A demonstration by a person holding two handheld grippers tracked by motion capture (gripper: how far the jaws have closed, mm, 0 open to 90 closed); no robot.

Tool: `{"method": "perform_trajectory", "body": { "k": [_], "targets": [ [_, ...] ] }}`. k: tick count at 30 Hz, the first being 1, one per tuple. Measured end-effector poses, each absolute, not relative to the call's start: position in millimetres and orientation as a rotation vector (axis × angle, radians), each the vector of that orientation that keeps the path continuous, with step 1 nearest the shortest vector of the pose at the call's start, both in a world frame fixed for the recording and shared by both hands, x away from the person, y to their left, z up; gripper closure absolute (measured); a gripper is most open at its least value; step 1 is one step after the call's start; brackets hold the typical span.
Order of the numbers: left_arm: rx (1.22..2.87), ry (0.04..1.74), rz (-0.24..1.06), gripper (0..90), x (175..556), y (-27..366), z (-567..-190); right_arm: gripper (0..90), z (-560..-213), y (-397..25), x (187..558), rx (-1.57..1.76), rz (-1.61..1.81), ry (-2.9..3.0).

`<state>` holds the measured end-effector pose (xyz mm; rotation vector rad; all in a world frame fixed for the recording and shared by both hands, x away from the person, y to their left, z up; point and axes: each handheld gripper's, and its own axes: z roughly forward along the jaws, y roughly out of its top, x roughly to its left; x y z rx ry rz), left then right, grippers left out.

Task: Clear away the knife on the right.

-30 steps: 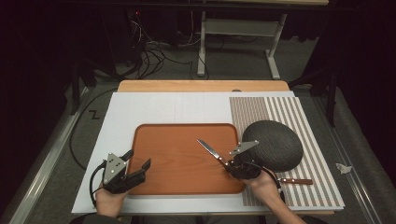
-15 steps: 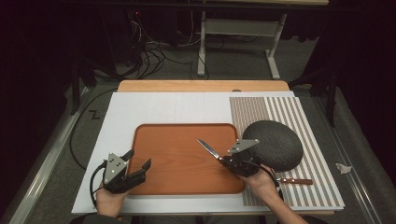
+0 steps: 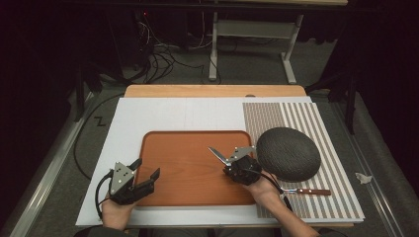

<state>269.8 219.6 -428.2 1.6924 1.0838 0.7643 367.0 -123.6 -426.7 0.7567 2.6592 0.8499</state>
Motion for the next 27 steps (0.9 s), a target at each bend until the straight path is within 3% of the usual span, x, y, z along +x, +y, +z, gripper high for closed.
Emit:
{"method": "perform_trajectory", "body": {
  "k": [27],
  "targets": [
    [1.699, 1.083, 0.764, 30.6, 270.2, 219.5, -428.4, 84.3, -428.5, -131.7, 381.7, 0.85, 0.832, 2.61]
  ]
}}
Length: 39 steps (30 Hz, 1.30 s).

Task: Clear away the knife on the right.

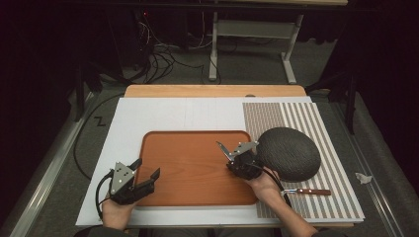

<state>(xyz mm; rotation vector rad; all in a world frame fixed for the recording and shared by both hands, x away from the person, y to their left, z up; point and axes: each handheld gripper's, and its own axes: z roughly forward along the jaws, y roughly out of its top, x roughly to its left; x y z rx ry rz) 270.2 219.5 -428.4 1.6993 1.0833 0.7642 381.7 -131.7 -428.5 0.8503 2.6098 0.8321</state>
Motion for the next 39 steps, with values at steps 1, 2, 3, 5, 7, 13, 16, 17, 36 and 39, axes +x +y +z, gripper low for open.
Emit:
{"method": "perform_trajectory", "body": {
  "k": [1, 2, 3, 5, 7, 13, 16, 17, 36, 39],
  "targets": [
    [1.699, 1.084, 0.764, 30.6, 270.2, 219.5, -428.4, 84.3, -428.4, -132.3, 382.0, 0.857, 0.833, 2.61],
    [1.7, 1.084, 0.765, 30.6, 270.2, 219.6, -428.3, 84.3, -428.5, -133.0, 382.4, 0.865, 0.835, 2.61],
    [1.695, 1.085, 0.765, 30.6, 270.3, 219.5, -428.4, 84.3, -428.4, -133.7, 382.8, 0.868, 0.835, 2.609],
    [1.693, 1.087, 0.766, 30.5, 270.3, 219.9, -428.3, 84.1, -428.3, -135.5, 384.0, 0.867, 0.835, 2.61],
    [1.693, 1.088, 0.767, 30.4, 270.1, 220.2, -428.1, 84.1, -428.3, -137.2, 384.6, 0.882, 0.837, 2.608],
    [1.692, 1.088, 0.769, 30.4, 270.2, 220.4, -428.0, 83.8, -428.5, -144.4, 388.6, 0.915, 0.851, 2.602],
    [1.691, 1.089, 0.769, 30.4, 270.3, 220.5, -428.0, 83.7, -428.2, -147.3, 389.5, 0.933, 0.848, 2.598],
    [1.691, 1.089, 0.769, 30.4, 270.3, 220.5, -428.0, 83.7, -428.2, -148.3, 390.1, 0.935, 0.85, 2.597],
    [1.701, 1.093, 0.789, 30.4, 273.2, 221.4, -428.2, 82.5, -428.5, -161.0, 398.1, 0.993, 0.851, 2.561],
    [1.7, 1.096, 0.791, 30.3, 273.8, 221.5, -428.3, 82.4, -428.6, -162.3, 399.6, 0.998, 0.853, 2.557]
  ]
}}
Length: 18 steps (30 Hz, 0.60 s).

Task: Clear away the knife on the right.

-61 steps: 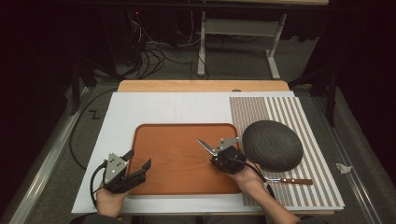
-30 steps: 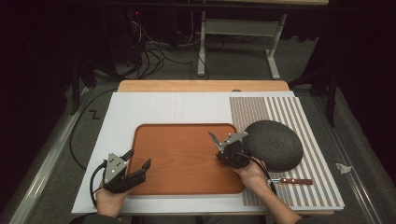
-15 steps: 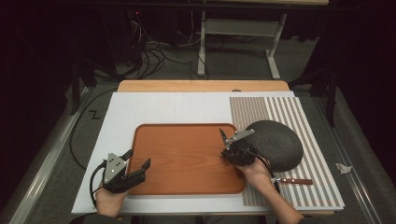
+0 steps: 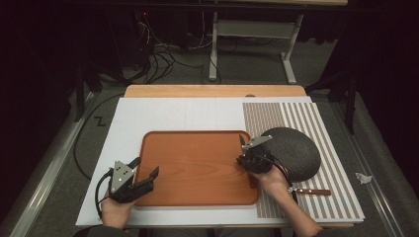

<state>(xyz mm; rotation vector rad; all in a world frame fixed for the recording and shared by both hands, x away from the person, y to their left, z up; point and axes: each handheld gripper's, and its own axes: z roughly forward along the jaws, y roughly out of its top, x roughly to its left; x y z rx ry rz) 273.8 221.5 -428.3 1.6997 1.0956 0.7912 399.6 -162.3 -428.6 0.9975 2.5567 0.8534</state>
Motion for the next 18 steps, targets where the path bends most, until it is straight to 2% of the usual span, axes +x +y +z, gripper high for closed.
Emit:
{"method": "perform_trajectory", "body": {
  "k": [7, 18],
  "targets": [
    [1.708, 1.092, 0.79, 30.2, 274.0, 220.7, -428.7, 77.6, -428.9, -162.5, 399.2, 0.997, 0.862, 2.554],
    [1.704, 1.097, 0.782, 29.9, 273.4, 221.2, -429.0, 59.3, -420.9, -166.7, 387.4, 0.926, 0.963, 2.54]
  ]
}}
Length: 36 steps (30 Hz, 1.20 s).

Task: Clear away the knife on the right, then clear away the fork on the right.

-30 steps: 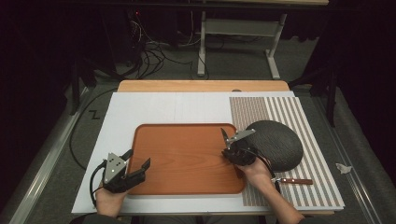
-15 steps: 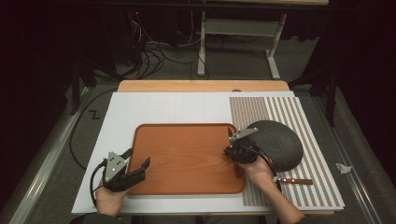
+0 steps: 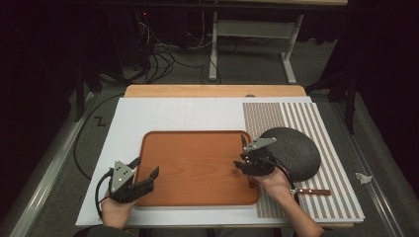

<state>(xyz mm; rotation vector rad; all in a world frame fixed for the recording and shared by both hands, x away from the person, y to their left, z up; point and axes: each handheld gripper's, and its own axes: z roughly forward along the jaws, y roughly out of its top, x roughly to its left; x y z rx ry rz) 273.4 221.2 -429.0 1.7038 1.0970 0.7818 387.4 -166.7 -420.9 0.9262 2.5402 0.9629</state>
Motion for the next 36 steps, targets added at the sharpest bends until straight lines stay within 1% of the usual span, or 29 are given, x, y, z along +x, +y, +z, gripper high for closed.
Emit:
{"method": "perform_trajectory", "body": {
  "k": [3, 9, 15, 22, 24, 34, 36],
  "targets": [
    [1.701, 1.097, 0.781, 29.9, 273.1, 221.2, -429.0, 55.4, -418.4, -170.9, 382.6, 0.92, 0.996, 2.524],
    [1.706, 1.092, 0.777, 29.9, 273.7, 220.3, -429.3, 51.8, -415.2, -176.9, 379.1, 0.911, 1.035, 2.485],
    [1.704, 1.093, 0.782, 29.9, 272.7, 220.6, -429.0, 43.9, -410.6, -179.2, 373.2, 0.867, 1.094, 2.461],
    [1.705, 1.093, 0.779, 29.9, 272.9, 220.8, -429.1, 39.1, -409.6, -183.8, 368.9, 0.869, 1.121, 2.437],
    [1.707, 1.092, 0.783, 29.9, 272.5, 220.6, -428.8, 35.8, -409.8, -185.2, 367.1, 0.88, 1.129, 2.42],
    [1.703, 1.087, 0.784, 29.9, 271.2, 219.9, -428.1, 35.1, -407.1, -196.4, 351.6, 0.838, 1.178, 2.385],
    [1.705, 1.087, 0.785, 29.9, 271.4, 219.7, -428.2, 33.2, -407.4, -200.6, 349.1, 0.836, 1.182, 2.376]
  ]
}}
